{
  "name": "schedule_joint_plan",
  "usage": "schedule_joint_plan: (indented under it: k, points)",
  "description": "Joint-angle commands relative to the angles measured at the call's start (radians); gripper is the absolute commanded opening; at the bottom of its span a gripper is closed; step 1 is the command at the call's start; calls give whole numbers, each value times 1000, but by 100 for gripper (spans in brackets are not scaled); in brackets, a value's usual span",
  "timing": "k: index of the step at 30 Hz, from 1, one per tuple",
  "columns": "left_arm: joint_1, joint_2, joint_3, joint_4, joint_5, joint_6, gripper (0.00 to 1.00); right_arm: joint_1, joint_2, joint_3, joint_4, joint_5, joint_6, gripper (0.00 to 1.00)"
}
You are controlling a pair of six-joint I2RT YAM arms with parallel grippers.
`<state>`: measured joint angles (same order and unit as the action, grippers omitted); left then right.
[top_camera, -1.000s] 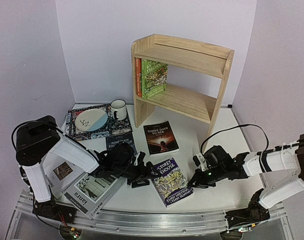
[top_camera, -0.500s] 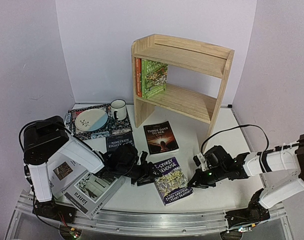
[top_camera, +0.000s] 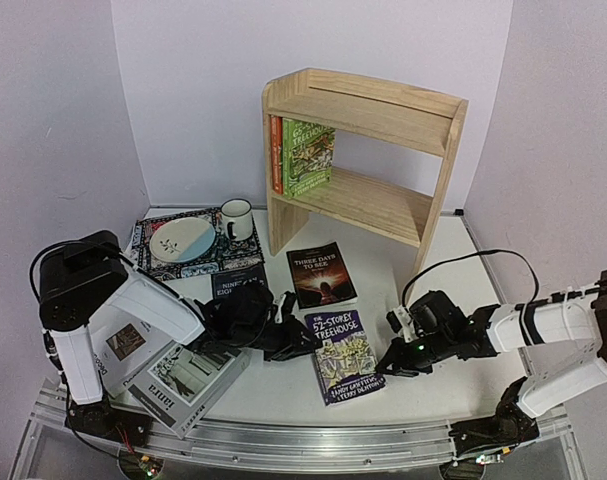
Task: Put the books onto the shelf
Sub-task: Pass from the right arm to the left
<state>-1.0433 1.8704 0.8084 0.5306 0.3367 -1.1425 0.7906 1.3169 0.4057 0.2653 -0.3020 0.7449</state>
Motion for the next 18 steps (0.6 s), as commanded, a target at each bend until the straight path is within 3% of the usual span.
schedule_joint_plan:
  k: [1, 7, 18]
  points:
    - [-4, -97, 47, 94, -19, 46, 11, 0, -45, 16, -119, 10, -40, 18]
    - [7, -130, 43, 92, 4, 78, 0, -1, -128, 56, -182, 63, -78, 30]
    - [23, -160, 66, 88, 123, 178, 0, 0, -245, 115, -265, 126, -147, 68]
